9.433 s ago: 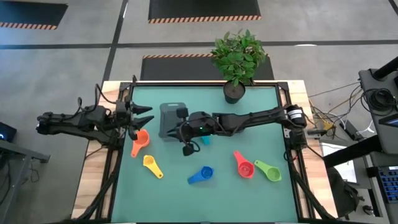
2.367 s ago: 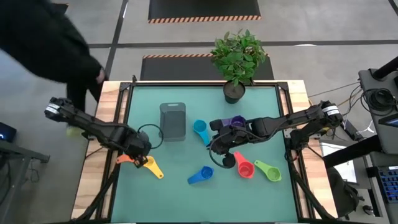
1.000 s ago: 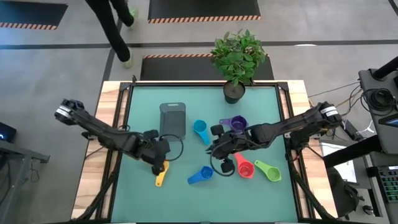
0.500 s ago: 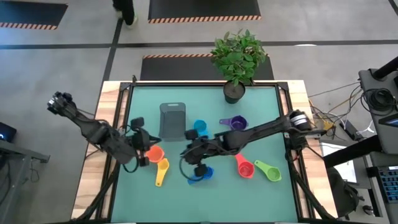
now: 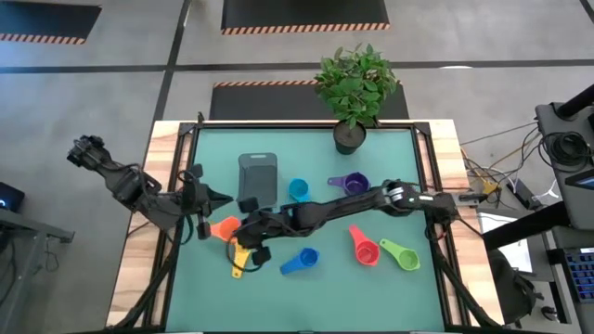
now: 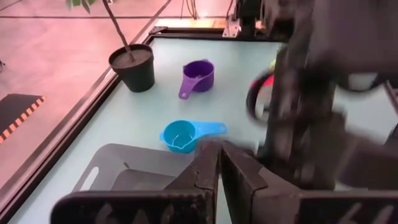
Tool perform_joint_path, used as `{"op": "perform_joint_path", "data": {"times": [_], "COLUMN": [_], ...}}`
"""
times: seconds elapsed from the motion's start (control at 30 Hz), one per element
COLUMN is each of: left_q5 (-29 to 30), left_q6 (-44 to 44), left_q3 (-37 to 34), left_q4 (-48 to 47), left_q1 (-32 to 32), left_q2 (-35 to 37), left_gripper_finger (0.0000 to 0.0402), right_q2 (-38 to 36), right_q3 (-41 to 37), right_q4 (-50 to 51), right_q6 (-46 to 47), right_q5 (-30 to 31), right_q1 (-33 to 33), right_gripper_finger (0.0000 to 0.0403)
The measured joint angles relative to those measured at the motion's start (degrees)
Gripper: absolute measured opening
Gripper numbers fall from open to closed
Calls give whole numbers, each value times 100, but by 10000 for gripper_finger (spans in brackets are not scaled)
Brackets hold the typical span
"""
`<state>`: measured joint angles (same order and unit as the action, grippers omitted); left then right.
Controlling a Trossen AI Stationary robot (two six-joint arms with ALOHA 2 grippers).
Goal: Nest measuring cups in basket
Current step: Stack the orange measuring cup on top of the violet measuring cup
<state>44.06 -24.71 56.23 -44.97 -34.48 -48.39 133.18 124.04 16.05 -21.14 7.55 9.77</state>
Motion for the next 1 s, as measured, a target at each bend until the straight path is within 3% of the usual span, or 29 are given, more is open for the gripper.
{"op": "perform_joint_path", "data": {"times": [0.37, 0.5, 0.77, 1.0], "left_q5": [43, 43, 43, 43], "left_q6": [-13, -20, -15, 0], "left_q3": [32, 32, 32, 32], "left_q4": [209, 239, 378, 441], "left_q1": [0, 0, 2, 2], "left_q2": [188, 182, 172, 174], "left_gripper_finger": [0, 0, 0, 0], "right_q2": [1014, 1035, 1201, 1235], "right_q3": [847, 830, 827, 716], "right_q4": [16, -43, -273, -385], "right_q6": [233, 489, 756, 1070], "right_q5": [-280, -627, -649, -649], "right_q1": [-152, -156, -174, -241], "right_gripper_finger": [38, 76, 170, 195]}}
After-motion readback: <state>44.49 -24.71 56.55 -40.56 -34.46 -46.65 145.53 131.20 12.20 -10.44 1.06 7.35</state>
